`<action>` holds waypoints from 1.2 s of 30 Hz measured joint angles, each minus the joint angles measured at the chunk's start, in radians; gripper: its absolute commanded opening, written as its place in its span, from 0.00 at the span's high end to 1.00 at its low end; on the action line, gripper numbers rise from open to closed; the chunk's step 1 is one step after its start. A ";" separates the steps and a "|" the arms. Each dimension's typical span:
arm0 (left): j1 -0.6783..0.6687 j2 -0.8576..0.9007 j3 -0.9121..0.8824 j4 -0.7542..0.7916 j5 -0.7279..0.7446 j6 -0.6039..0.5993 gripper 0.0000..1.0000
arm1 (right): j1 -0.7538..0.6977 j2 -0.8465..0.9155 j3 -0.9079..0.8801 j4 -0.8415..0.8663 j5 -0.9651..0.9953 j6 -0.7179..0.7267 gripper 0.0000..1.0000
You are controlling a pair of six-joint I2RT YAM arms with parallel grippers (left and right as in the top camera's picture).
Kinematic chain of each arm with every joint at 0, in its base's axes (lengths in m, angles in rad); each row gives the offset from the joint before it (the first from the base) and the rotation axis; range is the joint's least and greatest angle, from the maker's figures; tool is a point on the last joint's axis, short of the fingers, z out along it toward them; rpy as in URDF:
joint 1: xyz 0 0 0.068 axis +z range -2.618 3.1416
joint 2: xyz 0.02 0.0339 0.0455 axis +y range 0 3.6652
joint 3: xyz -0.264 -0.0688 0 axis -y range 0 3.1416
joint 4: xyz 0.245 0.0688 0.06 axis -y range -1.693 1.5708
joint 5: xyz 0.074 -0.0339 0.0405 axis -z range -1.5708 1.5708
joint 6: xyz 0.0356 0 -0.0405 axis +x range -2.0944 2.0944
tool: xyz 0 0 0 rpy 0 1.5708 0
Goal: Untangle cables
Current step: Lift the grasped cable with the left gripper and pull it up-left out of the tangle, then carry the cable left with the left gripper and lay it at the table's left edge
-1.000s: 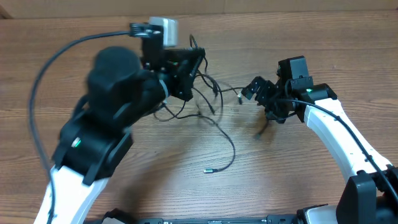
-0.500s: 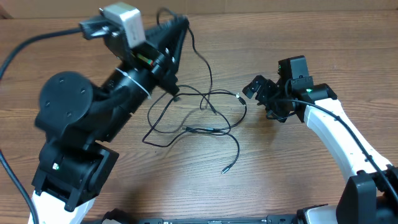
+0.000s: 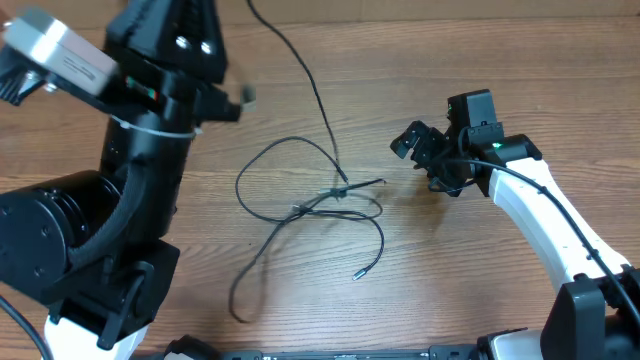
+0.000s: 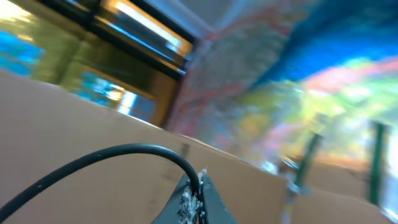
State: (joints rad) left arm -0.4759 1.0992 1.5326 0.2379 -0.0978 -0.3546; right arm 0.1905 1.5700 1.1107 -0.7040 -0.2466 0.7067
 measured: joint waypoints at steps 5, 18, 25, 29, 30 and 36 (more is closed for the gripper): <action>0.000 0.011 -0.002 0.238 -0.229 0.059 0.96 | 0.000 0.000 0.000 0.000 0.001 0.000 0.00; 0.001 -0.008 0.007 0.149 -0.464 0.250 0.96 | 0.000 0.000 0.000 0.000 0.000 0.000 0.00; 0.017 0.060 0.008 -0.043 -0.597 0.277 0.96 | 0.000 0.000 0.000 0.000 0.000 0.000 0.00; 0.088 0.117 0.008 -0.068 -0.626 0.280 0.95 | 0.000 0.000 0.000 0.000 0.000 0.000 0.00; 0.110 0.133 0.008 -0.074 -0.626 0.280 0.96 | 0.000 0.000 0.000 0.000 0.000 0.000 0.00; 0.258 0.224 0.008 -0.183 -0.574 0.252 0.96 | 0.000 0.000 0.000 0.000 0.000 0.000 0.00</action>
State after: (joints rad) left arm -0.2176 1.3235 1.5402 0.0547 -0.6720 -0.1028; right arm 0.1905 1.5700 1.1107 -0.7036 -0.2466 0.7063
